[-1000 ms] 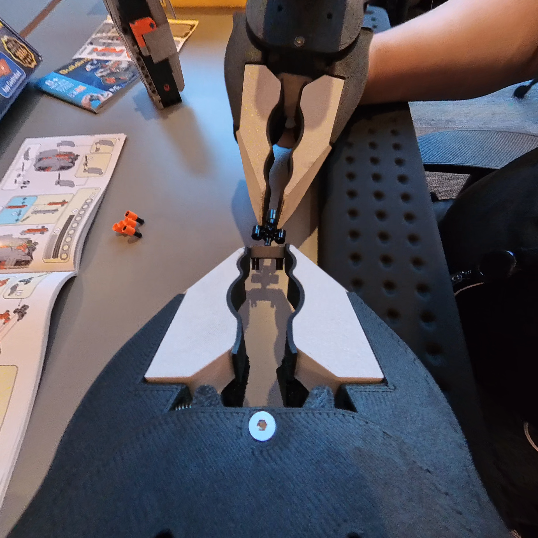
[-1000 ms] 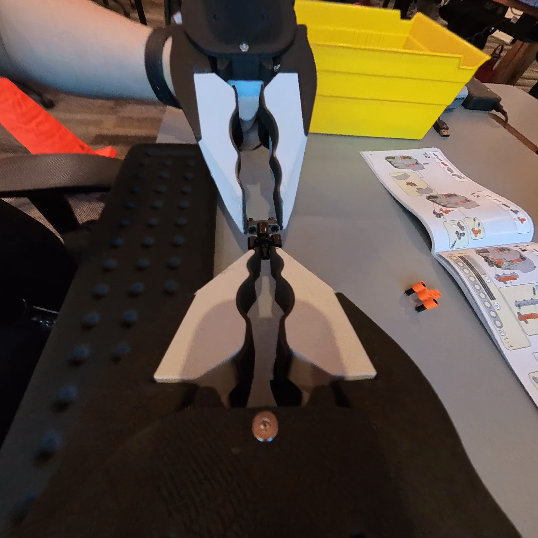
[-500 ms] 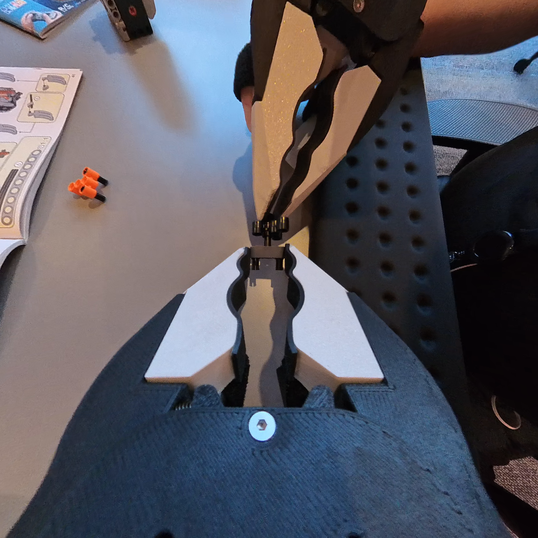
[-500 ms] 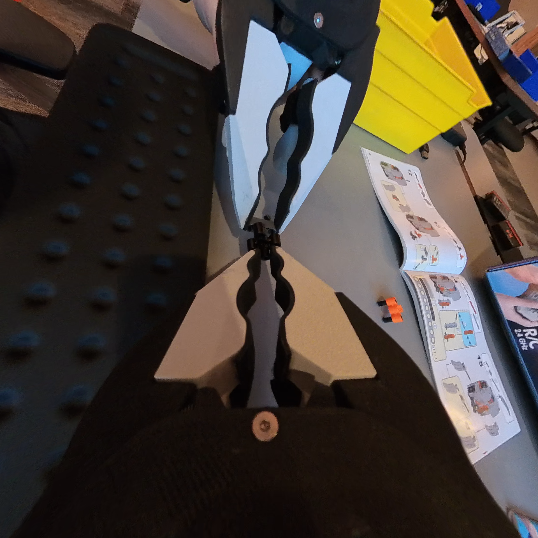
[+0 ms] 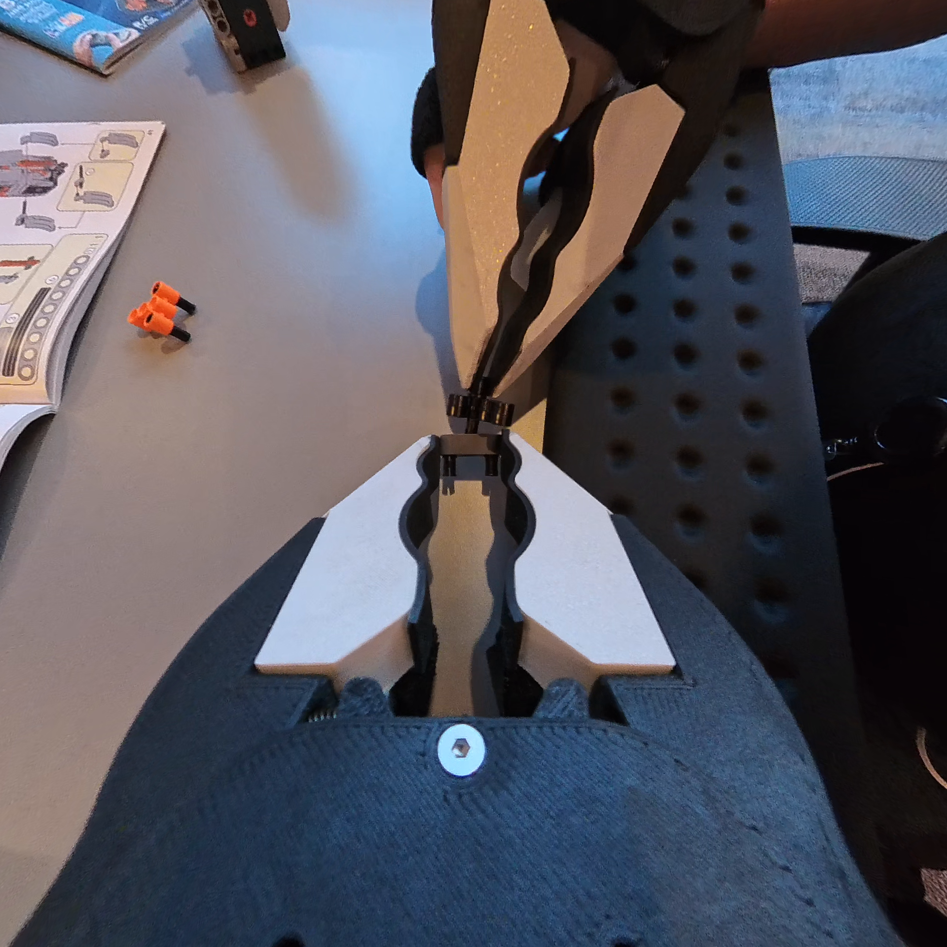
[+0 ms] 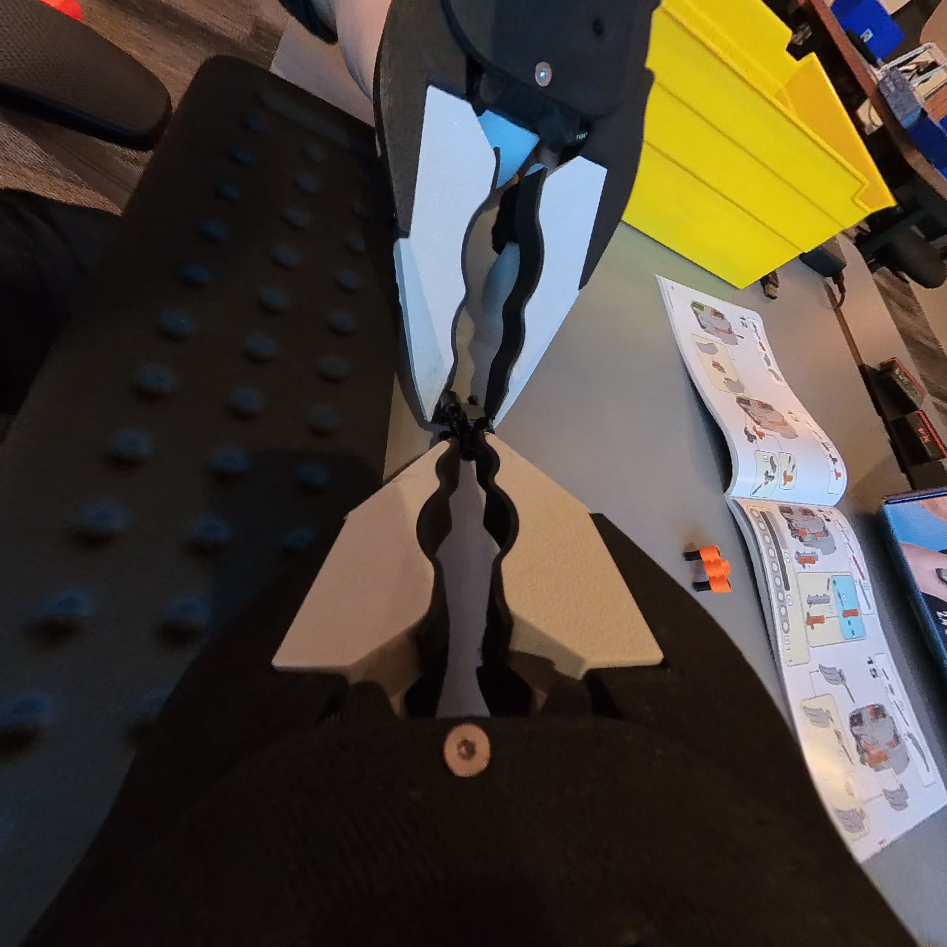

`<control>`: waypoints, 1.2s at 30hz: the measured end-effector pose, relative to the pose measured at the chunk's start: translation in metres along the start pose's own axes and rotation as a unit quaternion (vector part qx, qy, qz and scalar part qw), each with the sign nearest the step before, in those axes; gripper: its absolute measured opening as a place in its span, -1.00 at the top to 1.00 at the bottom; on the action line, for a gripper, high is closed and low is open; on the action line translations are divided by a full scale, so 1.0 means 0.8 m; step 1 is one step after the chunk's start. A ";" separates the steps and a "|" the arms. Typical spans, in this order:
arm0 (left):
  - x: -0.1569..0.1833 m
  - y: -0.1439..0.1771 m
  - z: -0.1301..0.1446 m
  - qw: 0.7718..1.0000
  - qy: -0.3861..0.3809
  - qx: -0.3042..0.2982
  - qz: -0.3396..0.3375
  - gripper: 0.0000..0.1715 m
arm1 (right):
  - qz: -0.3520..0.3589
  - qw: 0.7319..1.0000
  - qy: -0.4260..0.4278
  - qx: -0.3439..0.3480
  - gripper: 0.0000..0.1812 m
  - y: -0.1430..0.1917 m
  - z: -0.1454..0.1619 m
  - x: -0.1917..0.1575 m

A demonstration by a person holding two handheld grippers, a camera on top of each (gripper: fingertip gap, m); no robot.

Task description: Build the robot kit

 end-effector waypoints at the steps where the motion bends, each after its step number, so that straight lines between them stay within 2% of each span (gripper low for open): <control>1: 0.000 0.001 0.000 1.000 0.000 0.007 0.000 0.78 | -0.004 1.000 -0.007 0.008 0.97 0.001 -0.001 0.001; 8: 0.002 0.010 -0.004 0.998 -0.009 0.067 -0.020 0.77 | -0.042 0.993 -0.090 0.061 0.96 0.011 -0.002 0.015; 14: 0.000 0.022 -0.021 0.992 0.014 0.124 -0.028 0.77 | -0.108 0.952 -0.245 0.146 0.96 0.027 -0.003 0.039; 19: 0.001 0.023 -0.022 0.989 0.019 0.139 -0.039 0.77 | -0.137 0.931 -0.302 0.153 0.97 0.027 0.001 0.044; 22: 0.000 0.027 -0.025 0.987 0.025 0.152 -0.036 0.77 | -0.148 0.921 -0.319 0.165 0.97 0.029 0.000 0.046; 28: -0.003 0.030 -0.030 0.985 0.043 0.164 -0.017 0.77 | -0.143 0.919 -0.317 0.185 0.97 0.034 -0.003 0.048; 36: 0.000 0.019 -0.023 0.991 0.032 0.125 -0.021 0.77 | -0.148 0.921 -0.328 0.151 0.97 0.027 0.004 0.045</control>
Point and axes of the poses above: each gripper's, where its closed fingertips meet, y back along the fingers, z out of its underside, x = y × z across the jaws, the point moved 8 cm from there along y, back along the fingers, and after that the axes turned 6 degrees about -y, right-handed, at the moved point
